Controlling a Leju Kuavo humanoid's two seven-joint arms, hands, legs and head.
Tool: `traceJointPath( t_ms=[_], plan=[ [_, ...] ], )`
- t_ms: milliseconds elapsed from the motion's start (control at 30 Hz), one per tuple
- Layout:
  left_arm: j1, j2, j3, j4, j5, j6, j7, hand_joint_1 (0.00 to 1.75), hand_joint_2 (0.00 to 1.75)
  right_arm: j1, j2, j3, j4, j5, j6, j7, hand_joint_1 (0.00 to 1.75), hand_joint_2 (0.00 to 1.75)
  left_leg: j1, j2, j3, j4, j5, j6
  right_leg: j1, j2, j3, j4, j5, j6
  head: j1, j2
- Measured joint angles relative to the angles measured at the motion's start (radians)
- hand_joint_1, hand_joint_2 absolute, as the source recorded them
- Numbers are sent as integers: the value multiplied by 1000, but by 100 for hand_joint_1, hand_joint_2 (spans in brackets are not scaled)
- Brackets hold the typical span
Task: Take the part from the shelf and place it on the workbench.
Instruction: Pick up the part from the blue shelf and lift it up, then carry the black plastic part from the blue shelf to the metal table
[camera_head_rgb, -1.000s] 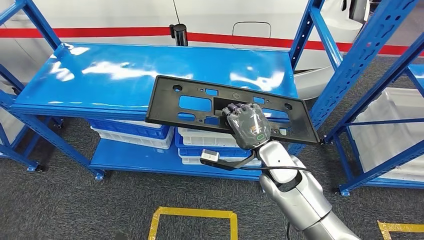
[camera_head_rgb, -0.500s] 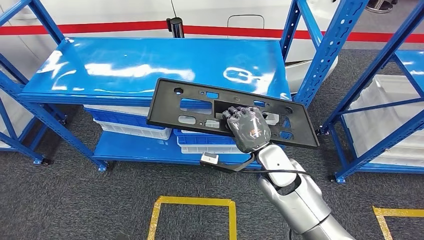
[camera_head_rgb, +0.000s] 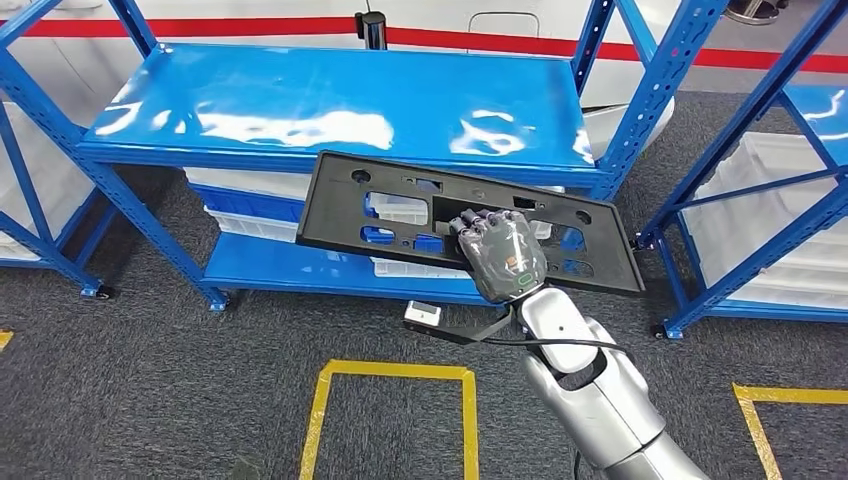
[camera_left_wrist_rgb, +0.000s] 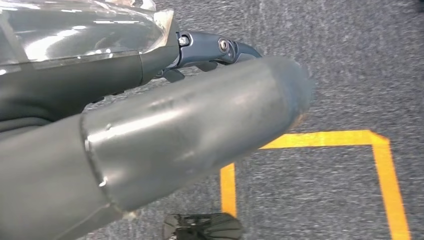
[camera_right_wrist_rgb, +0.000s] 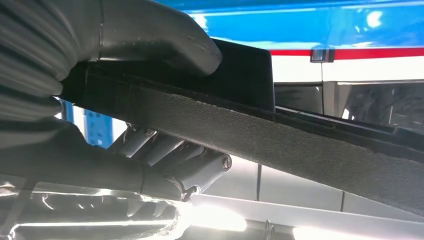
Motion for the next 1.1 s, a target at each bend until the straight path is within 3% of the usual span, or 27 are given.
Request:
traceJointPath(
  t_ms=[67, 100, 167, 233, 300, 333, 367, 400, 433, 467, 500, 567, 600, 667, 700, 767, 833, 867, 933, 1000, 1067, 1100],
  plan=[
    [0, 0, 0, 0, 0, 0, -1, 0, 0, -4, 1, -4, 0, -1, -1, -1, 173, 175, -3, 0, -19, 9, 20, -10, 7, 2, 75, -121, -27, -16, -2, 0],
    [1, 0, 0, 0, 0, -1, -2, 0, 0, -4, 1, -5, 0, -1, -1, -1, 173, 175, -4, 0, -24, 11, 29, -14, 10, 2, 83, -144, -36, -24, -3, 0],
    [3, 2, 0, 0, 0, -1, -2, 0, 0, -1, 1, -5, 2, -1, -1, -2, 173, 175, 0, -1, -33, 15, 33, -23, 2, 1, 65, -140, -25, -39, -4, 0],
    [6, 3, 0, 0, 1, -1, -5, 0, 0, 1, 1, -4, 3, -1, -1, -2, 173, 175, 8, -2, -48, 54, -34, -37, -4, -3, 48, -137, -4, -56, -6, 0],
    [6, 4, 0, 0, 3, -1, -10, 0, 0, 0, -1, -6, 4, -4, -2, -3, 173, 175, 15, -2, -65, 152, -145, -53, -4, -5, 26, -135, 21, -64, -7, 0],
    [5, 4, 0, 0, 4, -1, -12, 0, 0, 0, -2, -8, 4, -6, -3, -4, 173, 175, 19, -2, -69, 208, -177, -59, -4, -5, 11, -133, 33, -63, -8, 0],
    [5, 5, 0, 0, 5, -2, -14, 0, 0, 0, -6, -10, 6, -11, -4, -6, 173, 175, 24, -2, -66, 251, -185, -64, -4, -5, -7, -128, 44, -61, -8, 0],
    [5, 5, 0, 0, 6, -2, -14, 0, 0, 0, -10, -13, 7, -16, -6, -7, 173, 175, 28, -2, -52, 270, -169, -68, -5, -5, -26, -122, 53, -57, -8, 0],
    [4, 6, 0, 0, 7, -2, -15, 0, 0, 0, -14, -18, 8, -23, -8, -9, 173, 175, 33, -2, -25, 260, -141, -71, -8, -5, -44, -114, 61, -52, -8, 0],
    [4, 6, 0, 0, 7, -3, -15, 0, 0, -2, -19, -23, 9, -32, -10, -11, 173, 175, 37, -2, 15, 214, -125, -75, -11, -5, -62, -105, 68, -47, -8, 0],
    [2, 6, 0, -1, 7, -4, -16, 0, 0, -6, -24, -32, 9, -42, -11, -13, 173, 175, 38, -6, 59, 156, -127, -77, -13, -5, -76, -98, 74, -39, -8, 0],
    [1, 6, 0, -1, 7, -8, -18, 0, 0, -18, -35, -50, 9, -64, -16, -19, 173, 175, 31, -17, 116, 67, -149, -67, -14, -5, -91, -92, 88, -22, -8, 0],
    [1, 6, 0, -1, 6, -10, -19, 0, 0, -23, -40, -58, 9, -75, -21, -22, 173, 175, 26, -22, 123, 53, -154, -58, -13, -5, -92, -95, 96, -13, -8, 0],
    [1, 7, 0, -1, 5, -15, -21, 0, 0, -26, -54, -71, 9, -94, -31, -27, 173, 175, 18, -22, 114, 48, -137, -34, -10, -4, -94, -101, 111, 3, -7, 0],
    [1, 8, 0, -1, 5, -17, -21, 0, 0, -25, -63, -78, 9, -100, -35, -29, 173, 175, 15, -20, 106, 44, -125, -22, -11, -3, -101, -96, 105, 5, -7, 0],
    [0, 9, 1, -2, 4, -21, -21, 0, 0, -22, -75, -89, 9, -105, -39, -29, 173, 175, 13, -14, 80, 36, -96, 1, -9, -2, -133, -36, 41, -9, -3, 0],
    [0, 10, 1, -2, 3, -21, -21, 0, 0, -21, -81, -97, 9, -109, -41, -28, 173, 175, 7, -11, 46, 37, -69, 13, -6, -1, -171, 91, -50, -26, 1, 0],
    [0, 11, 1, -2, 2, -21, -21, 0, 0, -19, -83, -101, 9, -111, -42, -28, 173, 175, 4, -10, 28, 37, -55, 16, -4, -1, -179, 149, -75, -26, 3, 0],
    [0, 11, 1, -2, 0, -22, -20, 0, 0, -14, -84, -108, 8, -115, -44, -27, 173, 175, -4, -10, -7, 37, -27, 19, 3, -1, -148, 185, -63, -13, 3, 0],
    [0, 11, 1, -2, 0, -26, -18, 0, 0, -11, -84, -114, 6, -120, -43, -26, 173, 175, -10, -11, -38, 38, 0, 18, 14, -1, -46, 85, -31, -13, 3, 0],
    [0, 12, 2, -2, 0, -28, -17, 0, 0, -13, -83, -120, -1, -126, -42, -26, 173, 175, -15, -11, -56, 36, 26, 13, 26, -1, 64, -65, -43, -31, 1, 0],
    [0, 12, 2, -2, 0, -29, -17, 0, 0, -15, -82, -123, -4, -128, -42, -26, 173, 175, -15, -11, -60, 32, 39, 9, 31, -1, 88, -110, -52, -39, 0, 0]
  ],
)
